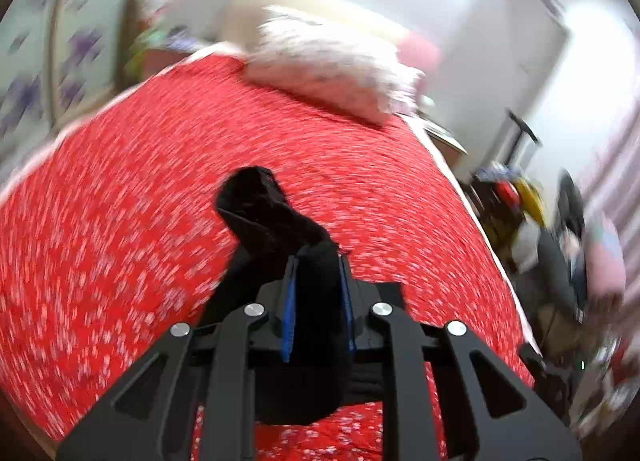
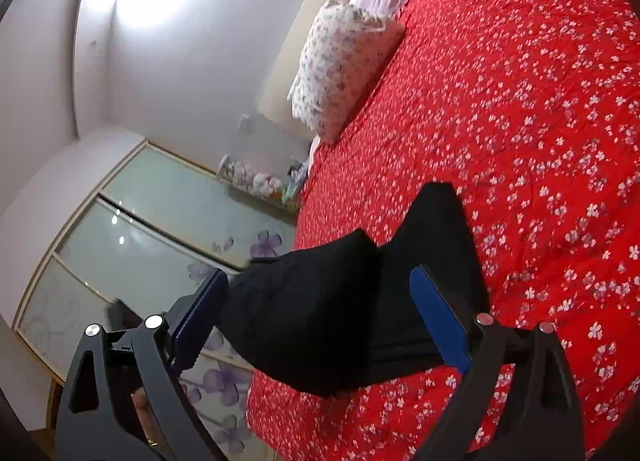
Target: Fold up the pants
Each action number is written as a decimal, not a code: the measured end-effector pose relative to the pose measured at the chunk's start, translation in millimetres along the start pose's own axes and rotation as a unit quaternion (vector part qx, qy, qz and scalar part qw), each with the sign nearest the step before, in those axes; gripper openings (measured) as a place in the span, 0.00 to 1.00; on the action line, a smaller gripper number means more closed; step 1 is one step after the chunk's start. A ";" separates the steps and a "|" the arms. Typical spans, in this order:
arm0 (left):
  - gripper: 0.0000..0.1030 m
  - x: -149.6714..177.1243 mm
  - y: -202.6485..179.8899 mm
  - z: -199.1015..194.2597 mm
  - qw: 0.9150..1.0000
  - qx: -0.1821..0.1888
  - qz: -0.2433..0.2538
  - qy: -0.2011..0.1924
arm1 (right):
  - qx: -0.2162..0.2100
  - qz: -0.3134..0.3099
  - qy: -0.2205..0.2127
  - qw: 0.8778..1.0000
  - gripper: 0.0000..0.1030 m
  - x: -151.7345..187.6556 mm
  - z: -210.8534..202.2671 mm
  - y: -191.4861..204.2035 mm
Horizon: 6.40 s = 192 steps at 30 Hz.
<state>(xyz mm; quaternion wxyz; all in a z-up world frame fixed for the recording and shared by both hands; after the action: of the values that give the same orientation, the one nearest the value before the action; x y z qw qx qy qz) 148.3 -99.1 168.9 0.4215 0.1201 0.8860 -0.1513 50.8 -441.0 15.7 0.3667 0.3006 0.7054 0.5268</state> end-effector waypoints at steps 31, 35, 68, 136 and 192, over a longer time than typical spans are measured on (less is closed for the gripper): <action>0.70 121.1 -56.1 83.4 0.974 0.211 -0.004 0.086 | 0.215 0.006 0.040 0.976 0.91 -27.3 12.6 -65.9; 0.73 132.1 27.8 77.1 0.988 0.126 -0.055 0.067 | 0.236 -0.024 0.083 0.968 0.91 -20.8 37.5 -72.6; 0.80 176.1 148.7 66.8 0.974 0.162 -0.155 0.008 | 0.240 -0.210 0.055 0.946 0.26 26.1 92.9 15.3; 0.80 203.5 70.1 85.0 0.920 0.263 -0.260 0.126 | 0.020 0.033 0.082 0.996 0.20 -13.7 74.1 -26.0; 0.71 155.6 153.7 47.9 0.979 0.044 -0.187 -0.063 | 0.180 -0.025 0.037 0.983 0.70 -37.9 61.8 -56.0</action>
<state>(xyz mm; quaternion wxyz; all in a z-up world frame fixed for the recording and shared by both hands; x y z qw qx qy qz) 138.9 38.8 -7.3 0.4351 -0.0387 0.8570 -0.2732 121.1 -454.2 -41.6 0.2929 0.3245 0.8092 0.3925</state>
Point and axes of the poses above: each gripper's, at about its wrist camera, not at the fingertips, and z roughly the way its jaws point, y to its left, x to its underside, the point moved 4 cm from there along z, roughly the way its jaws point, and after that the axes turned 12 degrees about z, right-handed, at the moved point
